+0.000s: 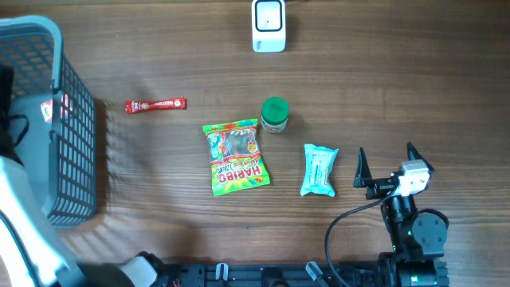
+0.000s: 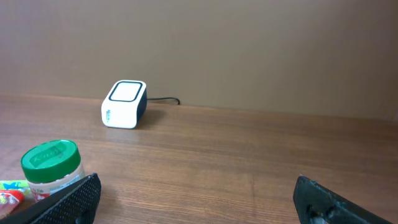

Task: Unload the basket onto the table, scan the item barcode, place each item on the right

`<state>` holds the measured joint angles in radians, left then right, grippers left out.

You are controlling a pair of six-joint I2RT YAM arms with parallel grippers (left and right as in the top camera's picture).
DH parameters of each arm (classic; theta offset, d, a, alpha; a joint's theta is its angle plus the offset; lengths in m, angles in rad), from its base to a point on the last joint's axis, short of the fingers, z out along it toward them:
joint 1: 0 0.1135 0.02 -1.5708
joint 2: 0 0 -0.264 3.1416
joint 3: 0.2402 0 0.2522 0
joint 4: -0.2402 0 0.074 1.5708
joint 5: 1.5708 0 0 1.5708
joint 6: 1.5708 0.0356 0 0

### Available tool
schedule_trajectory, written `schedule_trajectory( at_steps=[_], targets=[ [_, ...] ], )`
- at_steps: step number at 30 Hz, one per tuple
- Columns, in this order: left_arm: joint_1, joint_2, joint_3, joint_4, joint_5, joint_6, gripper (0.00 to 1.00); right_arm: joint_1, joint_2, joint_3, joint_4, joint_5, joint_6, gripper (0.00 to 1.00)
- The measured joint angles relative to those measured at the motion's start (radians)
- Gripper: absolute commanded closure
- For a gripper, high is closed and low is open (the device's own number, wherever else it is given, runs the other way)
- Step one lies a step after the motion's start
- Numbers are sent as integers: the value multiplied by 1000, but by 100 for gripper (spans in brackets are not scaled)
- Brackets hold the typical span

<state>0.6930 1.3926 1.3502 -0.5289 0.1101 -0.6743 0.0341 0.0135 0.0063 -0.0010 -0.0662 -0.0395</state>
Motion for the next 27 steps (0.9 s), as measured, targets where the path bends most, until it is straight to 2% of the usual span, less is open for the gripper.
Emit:
schedule_trajectory(
  at_steps=[2, 4, 8, 11, 16, 22, 27],
  targets=[
    [38, 96, 0, 22, 34, 27, 1, 0, 0, 0, 0, 0, 0, 0],
    [45, 195, 0, 36, 58, 126, 4, 0, 0, 0, 0, 0, 0, 0],
    [40, 326, 0, 45, 70, 352, 0, 0, 0, 0, 0, 0, 0, 0],
    [7, 411, 0, 83, 34, 549, 0, 0, 0, 0, 0, 0, 0, 0],
    [-76, 484, 0, 169, -39, 724, 0, 0, 0, 0, 0, 0, 0, 0],
    [-105, 592, 0, 171, -158, 776, 0, 0, 0, 0, 0, 0, 0, 0],
    [-102, 596, 0, 204, -149, 779, 0, 0, 0, 0, 0, 0, 0, 0]
  ],
)
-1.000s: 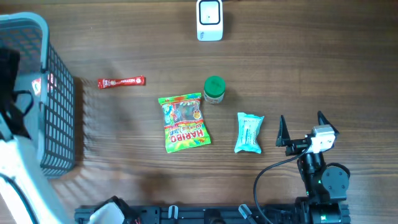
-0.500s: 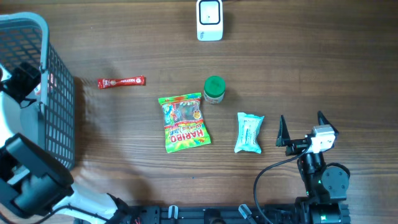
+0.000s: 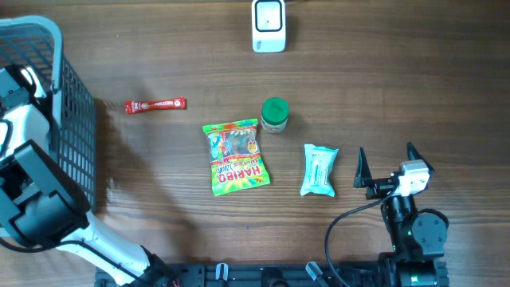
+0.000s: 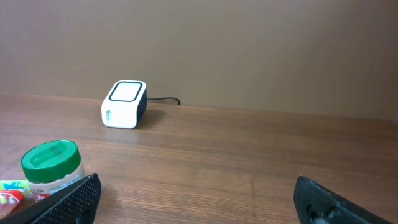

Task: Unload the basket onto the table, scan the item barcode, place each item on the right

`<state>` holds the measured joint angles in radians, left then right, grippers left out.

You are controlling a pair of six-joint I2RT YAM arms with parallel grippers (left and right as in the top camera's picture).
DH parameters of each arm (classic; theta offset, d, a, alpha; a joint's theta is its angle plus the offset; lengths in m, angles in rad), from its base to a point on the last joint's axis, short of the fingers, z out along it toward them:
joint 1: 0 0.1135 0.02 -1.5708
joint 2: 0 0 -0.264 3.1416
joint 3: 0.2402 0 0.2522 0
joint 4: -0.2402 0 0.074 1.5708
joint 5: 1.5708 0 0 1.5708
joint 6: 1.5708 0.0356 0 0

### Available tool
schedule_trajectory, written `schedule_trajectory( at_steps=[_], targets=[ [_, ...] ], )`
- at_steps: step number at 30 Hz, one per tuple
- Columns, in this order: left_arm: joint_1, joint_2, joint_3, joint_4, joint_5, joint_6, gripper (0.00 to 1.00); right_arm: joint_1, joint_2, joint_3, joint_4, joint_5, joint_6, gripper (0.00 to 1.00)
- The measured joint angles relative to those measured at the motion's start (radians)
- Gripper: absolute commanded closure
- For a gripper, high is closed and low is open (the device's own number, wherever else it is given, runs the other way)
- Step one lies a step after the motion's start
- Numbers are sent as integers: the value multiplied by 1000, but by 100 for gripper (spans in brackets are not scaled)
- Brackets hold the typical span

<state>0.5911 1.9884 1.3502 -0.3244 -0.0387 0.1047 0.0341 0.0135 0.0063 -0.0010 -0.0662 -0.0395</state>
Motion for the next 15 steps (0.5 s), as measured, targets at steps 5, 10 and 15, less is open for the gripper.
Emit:
schedule_trajectory(
  at_steps=[5, 10, 15],
  targets=[
    [0, 56, 2, -3, 53, 6, 2, 0, 0, 0, 0, 0, 0, 0],
    [1, 70, 27, -23, 52, 18, 85, 0, 0, 0, 0, 0, 0, 0],
    [1, 55, 28, -43, 50, 18, 82, 0, 0, 0, 0, 0, 0, 0]
  ],
)
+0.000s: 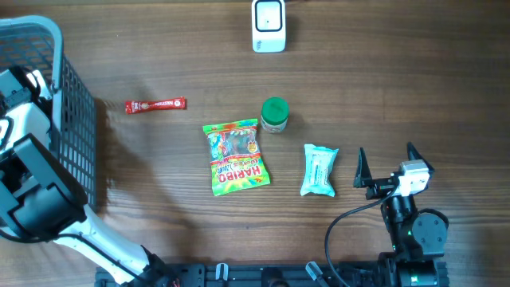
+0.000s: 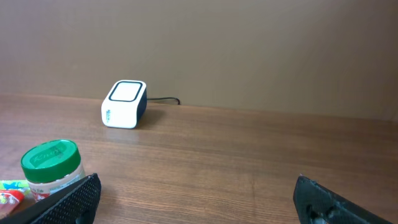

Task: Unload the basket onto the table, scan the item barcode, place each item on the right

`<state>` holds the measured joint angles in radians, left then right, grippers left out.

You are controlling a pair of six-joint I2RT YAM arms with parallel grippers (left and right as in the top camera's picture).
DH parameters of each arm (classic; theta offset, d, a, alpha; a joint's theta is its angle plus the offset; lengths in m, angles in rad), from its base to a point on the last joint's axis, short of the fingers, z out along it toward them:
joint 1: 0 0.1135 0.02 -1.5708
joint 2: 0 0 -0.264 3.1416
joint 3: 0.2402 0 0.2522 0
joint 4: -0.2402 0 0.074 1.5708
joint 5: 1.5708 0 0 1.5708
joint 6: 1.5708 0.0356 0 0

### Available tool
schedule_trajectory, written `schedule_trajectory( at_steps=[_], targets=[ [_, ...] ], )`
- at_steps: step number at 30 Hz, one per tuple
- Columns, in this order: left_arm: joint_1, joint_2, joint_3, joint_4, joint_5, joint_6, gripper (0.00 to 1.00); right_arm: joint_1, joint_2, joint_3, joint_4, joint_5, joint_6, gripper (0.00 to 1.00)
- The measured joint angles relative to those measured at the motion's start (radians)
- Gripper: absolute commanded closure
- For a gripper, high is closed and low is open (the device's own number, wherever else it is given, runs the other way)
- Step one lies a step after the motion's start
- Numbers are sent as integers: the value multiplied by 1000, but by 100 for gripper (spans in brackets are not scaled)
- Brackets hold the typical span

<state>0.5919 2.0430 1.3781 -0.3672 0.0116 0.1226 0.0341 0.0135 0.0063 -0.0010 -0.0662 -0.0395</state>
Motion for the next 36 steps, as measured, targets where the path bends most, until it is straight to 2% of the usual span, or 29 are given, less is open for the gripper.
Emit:
schedule_trajectory(
  at_steps=[1, 4, 6, 9, 11, 13, 15, 18, 20, 22, 24, 27, 31, 34, 35, 36],
  targets=[
    [0, -14, -5, -8, 4, 0, 89, 0, 0, 0, 0, 0, 0, 0],
    [0, -134, -18, -7, 6, -20, 95, 0, 0, 0, 0, 0, 0, 0],
    [0, -313, -19, -3, 13, -134, 95, 0, 0, 0, 0, 0, 0, 0],
    [0, -536, -18, -40, 52, -313, 89, 0, 0, 0, 0, 0, 0, 0],
    [0, -675, -18, -120, 182, -425, 89, 0, 0, 0, 0, 0, 0, 0],
    [-13, -755, -15, -203, 354, -481, 89, 0, 0, 0, 0, 0, 0, 0],
    [-82, -771, -13, -311, 454, -504, 88, 0, 0, 0, 1, 0, 0, 0],
    [-253, -741, -16, -461, 514, -485, 89, 0, 0, 0, 1, 0, 0, 0],
    [-379, -715, -16, -555, 467, -447, 90, 0, 0, 0, 0, 0, 0, 0],
    [-534, -666, -23, -614, 340, -422, 89, 0, 0, 0, 0, 0, 0, 0],
    [-637, -619, -66, -608, 230, -412, 90, 0, 0, 0, 0, 0, 0, 0],
    [-714, -565, -179, -535, 167, -413, 90, 0, 0, 0, 0, 0, 0, 0],
    [-733, -481, -416, -372, 140, -466, 88, 0, 0, 0, 0, 0, 0, 0],
    [-733, -480, -547, -259, 139, -485, 65, 0, 0, 0, 0, 0, 0, 0],
    [-733, -480, -579, -251, 139, -487, 52, 0, 0, 0, 0, 0, 0, 0],
    [-733, -480, -590, -253, 142, -492, 17, 0, 0, 0, 0, 0, 0, 0]
  ],
)
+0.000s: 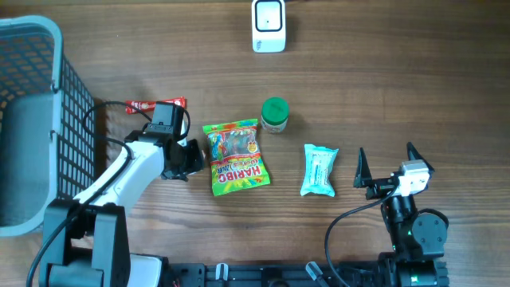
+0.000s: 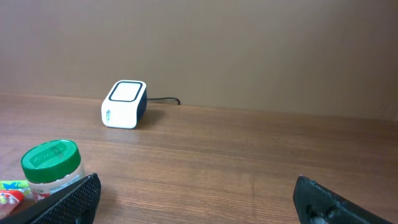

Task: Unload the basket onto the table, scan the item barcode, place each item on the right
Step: 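Lift the red-white packet out and place it near the Nescafé stick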

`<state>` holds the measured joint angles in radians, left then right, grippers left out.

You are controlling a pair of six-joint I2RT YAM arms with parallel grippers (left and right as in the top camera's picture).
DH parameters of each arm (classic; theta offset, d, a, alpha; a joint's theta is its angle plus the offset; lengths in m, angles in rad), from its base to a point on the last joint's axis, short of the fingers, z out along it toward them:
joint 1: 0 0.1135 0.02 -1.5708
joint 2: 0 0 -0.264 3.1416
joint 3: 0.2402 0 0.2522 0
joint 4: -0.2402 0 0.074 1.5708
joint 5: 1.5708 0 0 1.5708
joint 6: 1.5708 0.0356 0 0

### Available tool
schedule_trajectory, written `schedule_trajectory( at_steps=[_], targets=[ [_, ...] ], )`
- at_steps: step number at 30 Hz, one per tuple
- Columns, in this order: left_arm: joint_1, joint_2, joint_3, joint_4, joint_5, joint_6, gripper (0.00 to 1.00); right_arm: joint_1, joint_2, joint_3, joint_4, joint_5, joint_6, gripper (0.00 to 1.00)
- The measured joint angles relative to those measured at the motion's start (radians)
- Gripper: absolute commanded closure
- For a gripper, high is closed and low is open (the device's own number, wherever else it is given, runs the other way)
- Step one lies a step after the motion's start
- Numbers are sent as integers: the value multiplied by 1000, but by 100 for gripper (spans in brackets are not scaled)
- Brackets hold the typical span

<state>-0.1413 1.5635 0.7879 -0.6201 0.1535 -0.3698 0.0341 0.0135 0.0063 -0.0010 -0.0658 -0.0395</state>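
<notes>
The white barcode scanner (image 1: 269,24) stands at the table's far edge, also seen as scanner (image 2: 124,104). Items lie mid-table: a Haribo bag (image 1: 236,157), a green-lidded jar (image 1: 275,114), a teal packet (image 1: 320,170) and a red stick pack (image 1: 140,104). My left gripper (image 1: 191,159) sits low at the bag's left edge, its fingers apart, partly covering the red stick. My right gripper (image 1: 388,163) rests open right of the teal packet, holding nothing; the wrist view shows its gripper (image 2: 196,205) over bare wood.
A grey wire basket (image 1: 76,135) fills the left side, close behind my left arm. The jar (image 2: 51,163) stands just ahead of the right gripper's left fingertip (image 2: 68,199). The scanner's cable runs off the far edge.
My left arm was over the basket at the far left; now its gripper is on the table beside the Haribo bag. The right arm and all items are unmoved.
At each earlier moment my left arm was at or over the basket on the left, shifting slightly there. Now it reaches out to the Haribo bag's left edge. The right gripper stayed open and still throughout, and the items kept their places.
</notes>
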Motion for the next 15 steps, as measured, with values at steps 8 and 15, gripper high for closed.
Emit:
schedule_trajectory(
  at_steps=[8, 15],
  targets=[
    [-23, -176, 120, -9, 34, -27, 0, 0, 0, 0, 0, 0, 0, 0],
    [-23, -414, 547, 163, 30, -32, 0, 0, 0, 0, 0, 0, 0, 0]
  ],
)
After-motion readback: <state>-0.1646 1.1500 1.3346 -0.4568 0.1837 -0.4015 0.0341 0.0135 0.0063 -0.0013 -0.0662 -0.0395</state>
